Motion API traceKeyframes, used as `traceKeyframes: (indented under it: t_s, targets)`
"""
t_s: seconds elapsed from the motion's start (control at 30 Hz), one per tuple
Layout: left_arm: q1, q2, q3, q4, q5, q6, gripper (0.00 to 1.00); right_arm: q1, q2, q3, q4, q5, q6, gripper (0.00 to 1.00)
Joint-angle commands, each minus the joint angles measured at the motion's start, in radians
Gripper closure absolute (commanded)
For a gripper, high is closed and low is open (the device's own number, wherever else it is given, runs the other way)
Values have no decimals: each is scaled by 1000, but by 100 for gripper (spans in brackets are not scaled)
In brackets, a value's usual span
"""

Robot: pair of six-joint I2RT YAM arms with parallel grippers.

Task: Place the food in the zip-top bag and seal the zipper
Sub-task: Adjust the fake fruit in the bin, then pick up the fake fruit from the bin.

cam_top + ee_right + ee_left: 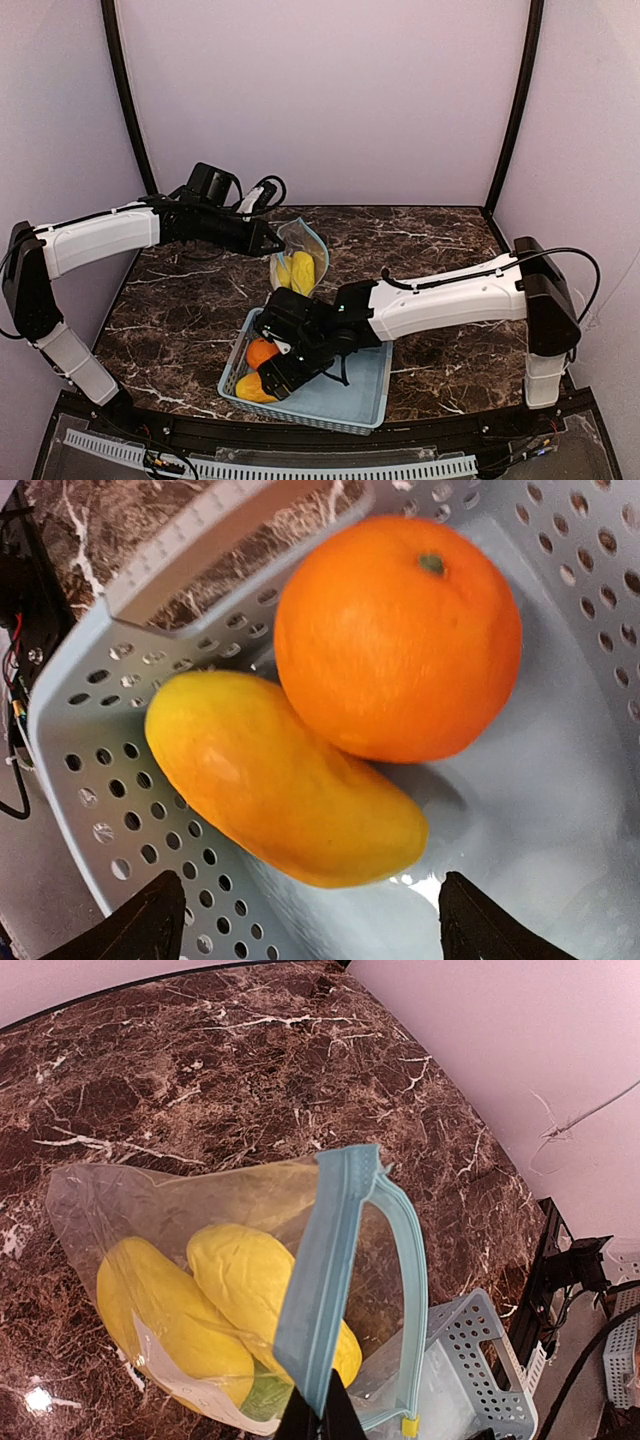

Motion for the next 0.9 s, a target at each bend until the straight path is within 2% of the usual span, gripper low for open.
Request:
traceKeyframes:
  t_s: [0.0, 0.13, 0.3, 0.43, 0.87]
  targets:
    - [-3, -35, -6, -10, 2, 14, 99, 8, 21, 30, 68, 70, -98, 14]
    - [-4, -43, -6, -10, -3, 18, 99, -7, 32, 12, 112, 46, -215, 13]
    - [-4, -45, -4, -14, -8, 21, 99, -11, 47, -11, 163, -63, -341, 13]
    - [-4, -42, -4, -15, -7, 20, 99, -12, 57, -41, 194, -132, -410, 16]
    - [-3, -37, -3, -14, -3, 18, 99, -14, 85, -73, 224, -171, -420, 34]
